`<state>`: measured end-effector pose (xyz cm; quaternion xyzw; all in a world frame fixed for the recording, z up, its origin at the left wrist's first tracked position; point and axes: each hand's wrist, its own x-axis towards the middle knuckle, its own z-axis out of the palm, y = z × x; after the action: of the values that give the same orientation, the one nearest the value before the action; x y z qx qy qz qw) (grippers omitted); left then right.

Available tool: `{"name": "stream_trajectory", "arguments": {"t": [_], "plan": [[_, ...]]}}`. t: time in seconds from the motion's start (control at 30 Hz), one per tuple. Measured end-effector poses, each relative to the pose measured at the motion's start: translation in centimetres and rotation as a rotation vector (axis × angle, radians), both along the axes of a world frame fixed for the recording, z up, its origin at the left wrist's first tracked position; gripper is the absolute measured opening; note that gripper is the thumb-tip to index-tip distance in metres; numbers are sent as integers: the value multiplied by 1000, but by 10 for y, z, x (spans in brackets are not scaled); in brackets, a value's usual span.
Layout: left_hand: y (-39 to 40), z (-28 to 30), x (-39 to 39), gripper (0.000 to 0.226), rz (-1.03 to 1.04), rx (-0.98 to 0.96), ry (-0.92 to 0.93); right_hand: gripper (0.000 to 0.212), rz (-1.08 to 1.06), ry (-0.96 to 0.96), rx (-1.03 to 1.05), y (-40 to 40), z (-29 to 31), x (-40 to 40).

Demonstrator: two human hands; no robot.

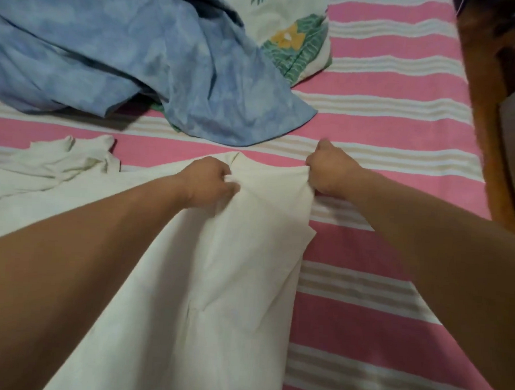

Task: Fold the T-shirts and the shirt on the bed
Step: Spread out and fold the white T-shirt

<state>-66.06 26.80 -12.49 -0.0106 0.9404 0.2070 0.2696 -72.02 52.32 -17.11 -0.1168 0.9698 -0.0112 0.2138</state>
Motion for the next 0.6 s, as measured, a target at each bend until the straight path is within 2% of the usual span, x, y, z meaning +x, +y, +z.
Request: {"name": "stream_trajectory", "arguments": {"t": [0.03, 0.13, 0.17, 0.23, 0.3, 0.33, 0.37, 0.4, 0.47, 0.53, 0.6], "plan": [[3, -6, 0, 19, 59, 8, -3, 27, -36, 5, 17, -3, -1, 2], [14, -32, 4, 40, 154, -76, -2, 31, -148, 39, 15, -11, -4, 12], [17, -38, 5, 45, 174, -91, 13, 32, -199, 105, -21, -14, -4, 19], [20, -45, 7, 58, 241, -41, 26, 36, -237, 366, -114, -27, -3, 43], [18, -43, 13, 77, 302, 105, 22, 39, -84, 634, -244, -49, 0, 80], [17, -38, 20, 82, 351, 218, 25, 39, 51, 700, -310, -59, -4, 99], [14, -32, 32, 82, 437, 342, 27, 40, 189, 639, -323, -67, -11, 117], [11, -26, 49, 77, 535, 444, 39, 45, 271, 482, -290, -73, -17, 134], [2, -19, 104, 62, 648, 463, 182, 59, 285, 162, -169, -72, -33, 149], [-6, -16, 186, 46, 682, 369, 282, 64, 257, 119, -118, -69, -43, 148], [-13, -13, 279, 37, 701, 267, 192, 64, 247, 124, -69, -75, -44, 146]]}}
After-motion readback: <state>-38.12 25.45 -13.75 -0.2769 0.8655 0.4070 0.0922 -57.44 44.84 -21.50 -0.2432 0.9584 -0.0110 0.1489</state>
